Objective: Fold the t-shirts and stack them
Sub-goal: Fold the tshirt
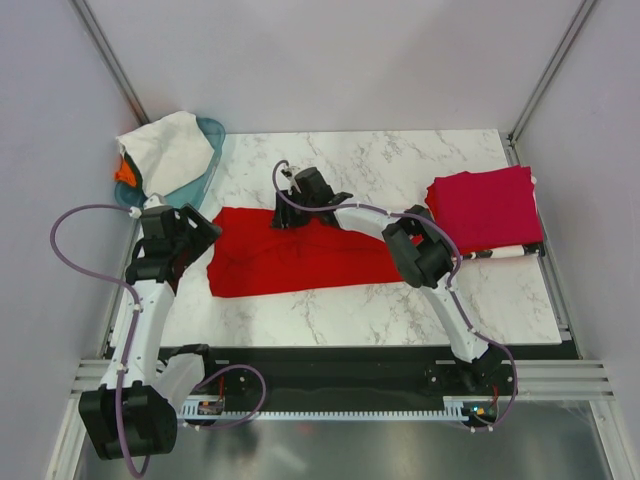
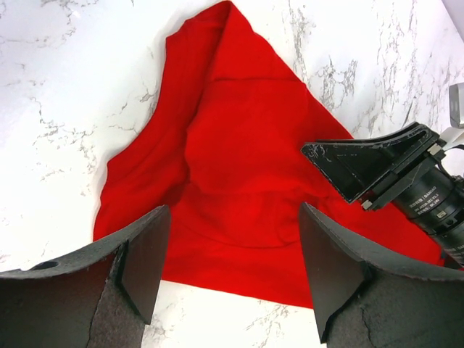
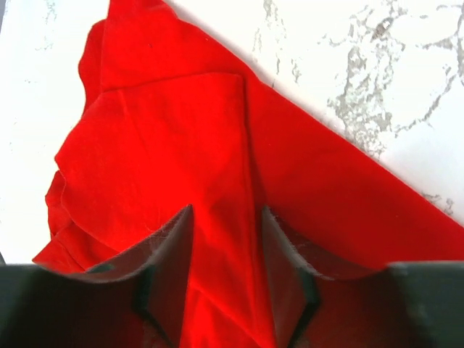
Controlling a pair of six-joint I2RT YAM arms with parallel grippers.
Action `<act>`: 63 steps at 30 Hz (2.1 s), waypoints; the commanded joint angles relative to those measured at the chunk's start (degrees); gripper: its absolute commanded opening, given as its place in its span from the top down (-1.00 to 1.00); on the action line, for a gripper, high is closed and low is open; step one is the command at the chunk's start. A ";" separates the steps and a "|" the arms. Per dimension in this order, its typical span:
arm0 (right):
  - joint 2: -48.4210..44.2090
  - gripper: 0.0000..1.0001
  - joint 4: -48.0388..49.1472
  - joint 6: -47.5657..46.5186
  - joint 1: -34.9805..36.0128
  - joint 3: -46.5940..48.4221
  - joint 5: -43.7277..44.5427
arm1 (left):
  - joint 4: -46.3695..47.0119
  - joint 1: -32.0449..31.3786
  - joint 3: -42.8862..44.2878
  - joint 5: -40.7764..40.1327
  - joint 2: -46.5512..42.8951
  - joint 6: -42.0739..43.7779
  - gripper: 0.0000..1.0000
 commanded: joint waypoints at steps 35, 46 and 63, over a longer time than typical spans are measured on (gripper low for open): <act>-17.29 0.77 24.77 14.26 0.03 -28.67 -14.13 | 4.28 0.31 9.62 6.52 16.31 -2.12 -0.50; -21.78 0.05 29.09 15.07 0.38 -38.52 -13.25 | 4.46 -0.57 17.00 8.55 28.78 -3.88 -0.45; -14.50 -0.28 16.95 5.21 0.21 -18.59 -7.62 | 4.46 -4.97 29.74 6.62 46.72 -8.10 -0.13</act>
